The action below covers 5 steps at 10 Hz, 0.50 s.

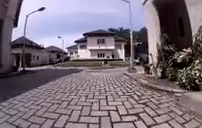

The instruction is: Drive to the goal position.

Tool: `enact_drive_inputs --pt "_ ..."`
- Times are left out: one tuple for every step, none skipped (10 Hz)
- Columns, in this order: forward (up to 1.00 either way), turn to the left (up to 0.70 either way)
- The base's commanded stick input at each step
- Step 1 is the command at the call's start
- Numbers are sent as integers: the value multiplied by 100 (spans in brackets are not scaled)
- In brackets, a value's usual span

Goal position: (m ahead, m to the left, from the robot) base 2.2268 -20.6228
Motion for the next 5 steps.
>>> enact_drive_inputs --pt "50 0" --pt "50 0" --pt "50 0" --pt "50 0" --pt "50 0"
